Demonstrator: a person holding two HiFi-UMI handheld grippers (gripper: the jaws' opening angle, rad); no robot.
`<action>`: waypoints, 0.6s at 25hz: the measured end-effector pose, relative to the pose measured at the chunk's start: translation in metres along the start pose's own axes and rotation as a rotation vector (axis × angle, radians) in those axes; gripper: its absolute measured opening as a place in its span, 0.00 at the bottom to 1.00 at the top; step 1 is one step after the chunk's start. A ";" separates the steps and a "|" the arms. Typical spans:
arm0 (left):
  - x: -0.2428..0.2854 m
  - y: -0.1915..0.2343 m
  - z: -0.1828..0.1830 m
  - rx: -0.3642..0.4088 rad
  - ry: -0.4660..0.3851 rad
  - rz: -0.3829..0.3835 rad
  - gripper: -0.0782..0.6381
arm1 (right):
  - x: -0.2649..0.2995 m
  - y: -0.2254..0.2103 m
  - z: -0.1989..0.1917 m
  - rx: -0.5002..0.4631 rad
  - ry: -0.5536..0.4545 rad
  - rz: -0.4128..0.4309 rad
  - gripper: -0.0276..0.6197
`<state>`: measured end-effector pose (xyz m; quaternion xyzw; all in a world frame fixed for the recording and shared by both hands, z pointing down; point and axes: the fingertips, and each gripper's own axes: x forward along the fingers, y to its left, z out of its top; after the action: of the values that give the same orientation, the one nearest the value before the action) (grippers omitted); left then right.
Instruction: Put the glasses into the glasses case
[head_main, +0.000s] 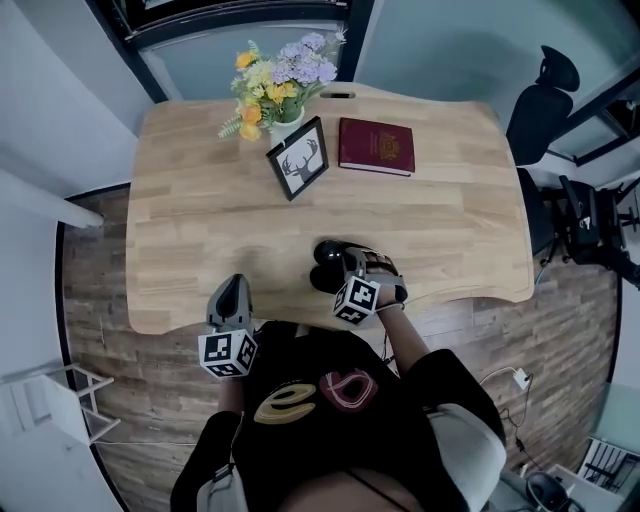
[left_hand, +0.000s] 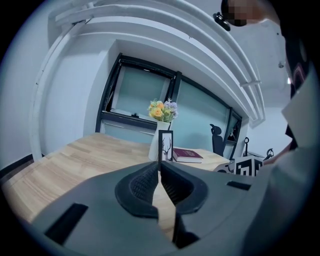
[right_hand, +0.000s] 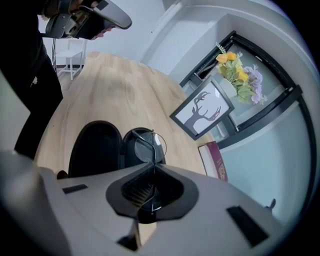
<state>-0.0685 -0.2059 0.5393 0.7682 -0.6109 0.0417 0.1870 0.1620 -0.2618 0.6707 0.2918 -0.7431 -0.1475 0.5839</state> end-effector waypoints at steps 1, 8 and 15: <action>0.000 0.001 0.000 -0.001 0.001 0.003 0.15 | 0.002 0.000 -0.002 -0.007 0.010 0.002 0.07; 0.004 0.000 -0.009 0.061 0.047 0.014 0.15 | 0.013 0.004 -0.005 -0.033 0.039 0.024 0.07; 0.006 0.003 -0.010 0.071 0.057 0.026 0.15 | 0.021 0.005 -0.003 -0.058 0.042 0.035 0.07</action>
<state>-0.0687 -0.2083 0.5510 0.7649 -0.6132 0.0877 0.1764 0.1606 -0.2703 0.6907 0.2648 -0.7311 -0.1525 0.6100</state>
